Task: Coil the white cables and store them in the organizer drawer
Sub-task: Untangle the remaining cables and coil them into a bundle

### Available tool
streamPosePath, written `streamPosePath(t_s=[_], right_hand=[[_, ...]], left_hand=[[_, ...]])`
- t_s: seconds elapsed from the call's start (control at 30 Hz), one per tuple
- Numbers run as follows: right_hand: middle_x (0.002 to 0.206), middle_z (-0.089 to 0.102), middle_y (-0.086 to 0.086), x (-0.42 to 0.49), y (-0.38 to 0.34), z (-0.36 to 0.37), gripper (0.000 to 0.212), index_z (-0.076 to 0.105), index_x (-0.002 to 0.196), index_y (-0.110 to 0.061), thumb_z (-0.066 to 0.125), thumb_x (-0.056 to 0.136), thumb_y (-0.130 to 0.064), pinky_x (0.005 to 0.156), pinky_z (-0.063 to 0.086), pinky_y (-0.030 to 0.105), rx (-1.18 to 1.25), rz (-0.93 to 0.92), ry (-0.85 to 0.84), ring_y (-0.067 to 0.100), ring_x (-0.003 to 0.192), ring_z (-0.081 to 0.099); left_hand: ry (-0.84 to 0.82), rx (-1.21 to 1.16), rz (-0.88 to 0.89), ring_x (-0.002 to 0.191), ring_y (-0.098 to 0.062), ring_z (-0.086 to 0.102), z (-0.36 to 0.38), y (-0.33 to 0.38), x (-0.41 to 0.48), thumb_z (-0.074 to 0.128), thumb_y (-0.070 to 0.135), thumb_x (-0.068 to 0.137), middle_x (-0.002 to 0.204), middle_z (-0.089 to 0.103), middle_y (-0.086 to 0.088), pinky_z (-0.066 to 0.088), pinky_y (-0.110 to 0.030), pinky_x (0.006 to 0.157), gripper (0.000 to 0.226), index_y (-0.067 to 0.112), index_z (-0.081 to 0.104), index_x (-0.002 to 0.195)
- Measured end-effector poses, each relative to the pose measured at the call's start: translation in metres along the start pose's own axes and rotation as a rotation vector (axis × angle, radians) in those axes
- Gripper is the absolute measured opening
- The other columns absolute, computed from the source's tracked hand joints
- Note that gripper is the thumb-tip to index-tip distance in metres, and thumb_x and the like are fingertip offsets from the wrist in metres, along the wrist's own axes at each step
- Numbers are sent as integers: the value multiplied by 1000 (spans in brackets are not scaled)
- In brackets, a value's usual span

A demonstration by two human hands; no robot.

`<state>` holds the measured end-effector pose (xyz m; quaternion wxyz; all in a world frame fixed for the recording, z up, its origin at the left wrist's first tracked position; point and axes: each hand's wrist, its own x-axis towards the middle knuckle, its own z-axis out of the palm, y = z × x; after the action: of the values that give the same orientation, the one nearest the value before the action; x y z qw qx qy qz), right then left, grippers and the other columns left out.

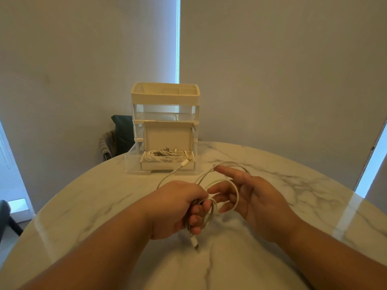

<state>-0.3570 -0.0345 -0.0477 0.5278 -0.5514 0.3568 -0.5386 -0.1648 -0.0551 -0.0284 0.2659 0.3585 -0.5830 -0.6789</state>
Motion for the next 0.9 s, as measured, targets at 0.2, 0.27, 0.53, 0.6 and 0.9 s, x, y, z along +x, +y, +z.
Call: streamPosePath(t_s=[0.2,0.27,0.53,0.6,0.9], right_hand=[[115,68,1,6,5,-5,34,64,118,-29,62,89,-11,89,56,37,-580,-27,23,18,100,67],[109,66,-11,7,10,-7,38,61,122,-38,68,85,-47,86,56,35,-1000,-20,-33,9,94,65],[74,62,10,11,2,-8,47,65,69,-11,60,89,-54,69,49,42,-1157,-84,66,18,68,57],[77,62,1,11,1,-10,37,66,69,-20,63,88,-52,68,47,32,-1184,-26,46,11,73,56],[98,73,7,1,-2,18,31,70,109,-16,51,91,-34,86,53,38,-69,-137,249,23,96,67]], left_hand=[[-248,-113,26,47,-12,35,1,5,-5,45,25,93,54,31,1,41,-28,55,36,13,58,61],[-302,-160,52,47,-11,37,0,7,-7,48,39,91,53,32,2,41,-28,55,40,14,58,62],[-3,-621,332,41,-7,36,-14,25,-10,44,36,96,47,32,6,43,-20,44,41,15,52,62],[90,-639,341,42,-7,36,-20,26,-9,42,34,99,48,33,5,43,-20,44,43,15,53,62],[465,-294,245,42,-12,38,-1,13,6,42,30,104,49,38,-1,43,-27,47,42,10,54,69]])
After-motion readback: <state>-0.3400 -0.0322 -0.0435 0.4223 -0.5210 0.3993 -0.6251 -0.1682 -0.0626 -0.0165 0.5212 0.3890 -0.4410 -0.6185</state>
